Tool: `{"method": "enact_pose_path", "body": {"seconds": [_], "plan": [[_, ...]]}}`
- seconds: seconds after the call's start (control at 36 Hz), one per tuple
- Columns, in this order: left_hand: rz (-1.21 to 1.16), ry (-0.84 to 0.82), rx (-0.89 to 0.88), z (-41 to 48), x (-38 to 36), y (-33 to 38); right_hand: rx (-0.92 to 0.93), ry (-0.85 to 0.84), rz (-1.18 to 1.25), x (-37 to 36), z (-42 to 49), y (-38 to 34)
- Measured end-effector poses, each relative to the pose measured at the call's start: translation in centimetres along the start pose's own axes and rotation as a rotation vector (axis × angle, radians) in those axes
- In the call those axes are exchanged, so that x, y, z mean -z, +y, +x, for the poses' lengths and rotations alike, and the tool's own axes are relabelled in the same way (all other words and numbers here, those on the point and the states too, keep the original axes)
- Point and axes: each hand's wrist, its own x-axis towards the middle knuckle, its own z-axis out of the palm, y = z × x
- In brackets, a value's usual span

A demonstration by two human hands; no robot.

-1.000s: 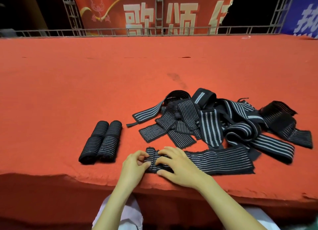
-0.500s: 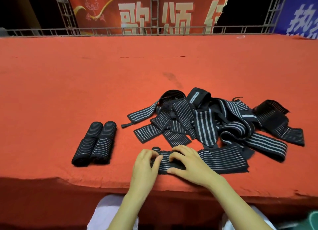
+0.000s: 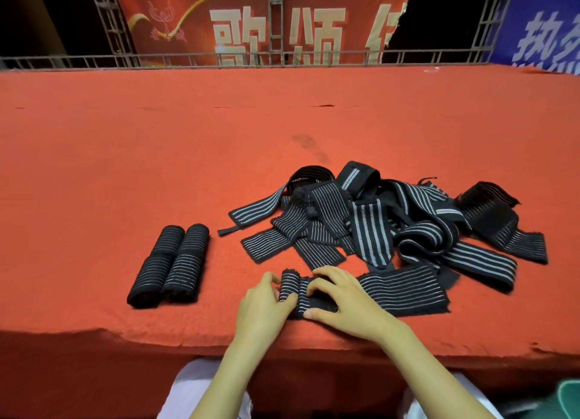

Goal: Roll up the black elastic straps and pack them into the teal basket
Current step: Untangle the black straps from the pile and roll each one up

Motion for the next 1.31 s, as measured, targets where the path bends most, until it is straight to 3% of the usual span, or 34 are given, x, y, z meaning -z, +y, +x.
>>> {"method": "enact_pose_path", "body": {"seconds": [0.36, 0.58, 0.83, 1.03, 1.17, 1.31], "plan": [[-0.091, 0.177, 0.112, -1.1, 3.3, -3.8, 0.100, -0.051, 0.016, -2.5, 2.7, -4.3], [0.100, 0.309, -0.087, -1.8, 2.1, -3.7, 0.075, -0.063, 0.103, -3.0, 3.7, -4.9], [-0.092, 0.100, -0.174, -1.9, 1.3, -2.8, -0.021, -0.035, 0.175, -1.5, 1.6, -2.5], [-0.221, -0.044, -0.127, -1.1, 2.9, -3.3, -0.057, -0.059, 0.162, -0.8, 1.2, -2.2], [-0.218, 0.015, 0.005, -1.1, 2.4, -3.5, -0.046, -0.057, 0.103, -0.4, 0.9, -1.9], [-0.080, 0.106, 0.014, -1.3, 1.1, -2.9, -0.059, -0.060, 0.096, -0.2, 0.5, -1.5]]}}
